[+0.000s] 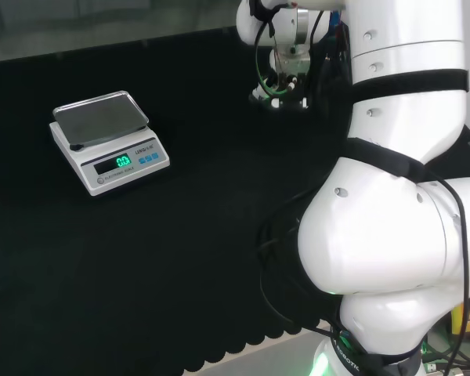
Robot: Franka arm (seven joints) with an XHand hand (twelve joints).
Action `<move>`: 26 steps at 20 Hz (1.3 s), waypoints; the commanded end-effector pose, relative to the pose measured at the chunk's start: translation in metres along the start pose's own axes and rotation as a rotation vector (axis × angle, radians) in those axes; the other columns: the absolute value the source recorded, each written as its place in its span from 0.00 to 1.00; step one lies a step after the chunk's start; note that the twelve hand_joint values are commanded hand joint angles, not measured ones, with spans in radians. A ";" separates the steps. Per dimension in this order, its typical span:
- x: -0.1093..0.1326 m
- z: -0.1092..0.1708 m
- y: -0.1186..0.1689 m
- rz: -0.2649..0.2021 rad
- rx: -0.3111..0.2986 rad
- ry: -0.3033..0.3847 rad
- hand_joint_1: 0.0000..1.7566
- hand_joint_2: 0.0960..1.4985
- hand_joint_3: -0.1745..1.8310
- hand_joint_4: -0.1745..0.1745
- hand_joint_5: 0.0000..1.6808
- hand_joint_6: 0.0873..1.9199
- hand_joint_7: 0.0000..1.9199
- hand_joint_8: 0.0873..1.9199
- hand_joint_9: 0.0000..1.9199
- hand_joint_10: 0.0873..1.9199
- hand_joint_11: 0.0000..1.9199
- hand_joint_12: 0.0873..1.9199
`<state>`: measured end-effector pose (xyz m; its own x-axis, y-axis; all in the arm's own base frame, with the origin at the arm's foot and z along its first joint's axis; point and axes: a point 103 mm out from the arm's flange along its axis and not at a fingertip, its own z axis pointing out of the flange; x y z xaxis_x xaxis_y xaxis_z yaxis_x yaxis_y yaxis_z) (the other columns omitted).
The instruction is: Pick up the beaker.
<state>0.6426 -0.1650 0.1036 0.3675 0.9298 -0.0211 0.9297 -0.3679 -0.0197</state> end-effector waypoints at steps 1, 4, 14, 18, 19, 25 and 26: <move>-0.007 -0.100 -0.024 -0.057 -0.107 -0.060 0.68 0.32 0.51 0.04 0.78 0.33 0.96 0.13 1.00 0.24 0.85 0.36; -0.012 -0.144 -0.041 -0.086 -0.057 -0.024 0.68 0.31 0.52 0.00 0.78 0.34 0.97 0.12 1.00 0.26 0.85 0.36; -0.018 -0.253 -0.118 -0.154 0.081 0.221 0.68 0.30 0.54 0.00 0.79 0.34 0.98 0.11 1.00 0.28 0.85 0.35; -0.005 -0.268 -0.152 -0.174 0.073 0.272 0.68 0.29 0.54 0.00 0.79 0.34 0.99 0.11 1.00 0.28 0.85 0.35; 0.000 -0.271 -0.162 -0.178 0.066 0.280 0.68 0.29 0.54 0.00 0.79 0.34 0.99 0.11 1.00 0.28 0.85 0.35; 0.022 -0.276 -0.199 -0.174 0.056 0.284 0.68 0.29 0.55 0.00 0.79 0.34 0.99 0.11 1.00 0.28 0.85 0.36; 0.025 -0.274 -0.202 -0.171 0.056 0.273 0.68 0.29 0.55 0.00 0.79 0.35 0.99 0.11 1.00 0.28 0.85 0.36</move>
<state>0.5202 -0.1281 0.3730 0.2568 0.9484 0.1860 0.9663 -0.2558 -0.0299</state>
